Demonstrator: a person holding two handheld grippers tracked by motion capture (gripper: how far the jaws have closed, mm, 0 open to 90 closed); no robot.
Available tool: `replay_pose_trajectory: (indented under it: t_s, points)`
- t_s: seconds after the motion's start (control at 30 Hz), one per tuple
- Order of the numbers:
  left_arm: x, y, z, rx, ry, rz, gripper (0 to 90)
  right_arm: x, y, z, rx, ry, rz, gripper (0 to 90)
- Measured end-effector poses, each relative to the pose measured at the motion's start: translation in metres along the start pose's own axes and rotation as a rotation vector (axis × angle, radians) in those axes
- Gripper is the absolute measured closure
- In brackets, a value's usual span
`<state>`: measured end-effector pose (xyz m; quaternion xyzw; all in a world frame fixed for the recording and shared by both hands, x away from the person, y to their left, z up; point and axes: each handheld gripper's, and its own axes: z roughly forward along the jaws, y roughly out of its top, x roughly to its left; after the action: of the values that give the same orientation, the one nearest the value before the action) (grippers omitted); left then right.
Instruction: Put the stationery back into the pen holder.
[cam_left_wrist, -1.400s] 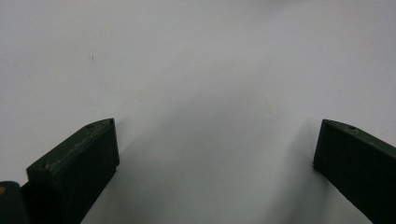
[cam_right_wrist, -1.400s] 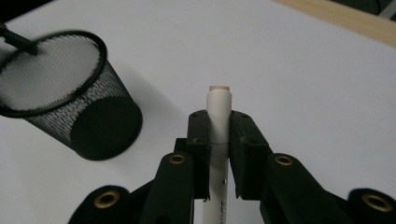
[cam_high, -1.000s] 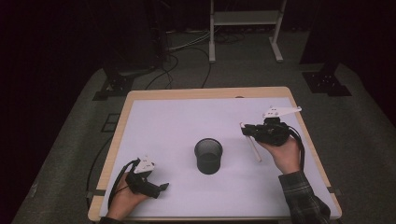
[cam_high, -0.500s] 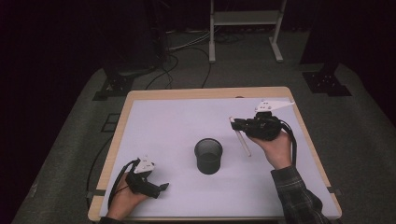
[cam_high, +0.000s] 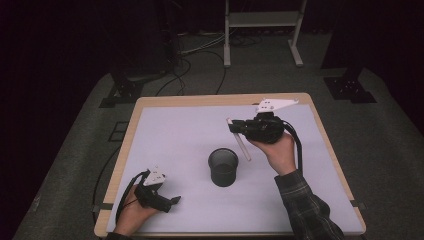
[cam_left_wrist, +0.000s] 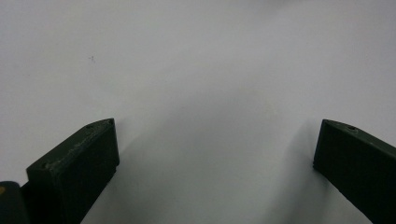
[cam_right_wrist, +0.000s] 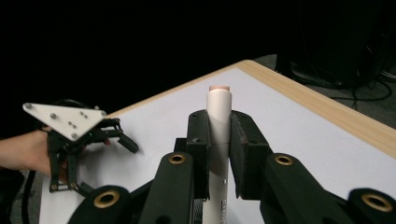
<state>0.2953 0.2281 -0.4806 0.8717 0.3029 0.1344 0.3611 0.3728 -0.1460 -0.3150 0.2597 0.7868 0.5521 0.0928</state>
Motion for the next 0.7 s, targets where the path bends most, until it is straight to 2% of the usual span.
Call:
replay_pose_trajectory:
  t_s: [0.33, 0.7]
  points:
    - [0.0, 0.0, 0.0, -0.001, 0.0, 0.0, 0.0, 0.009, 0.01, 0.024, -0.008, 0.037, -0.022, 78.0]
    - [0.0, 0.0, 0.0, 0.001, -0.001, 0.0, 0.0, 0.013, 0.007, 0.043, -0.029, 0.07, -0.039, 78.0]
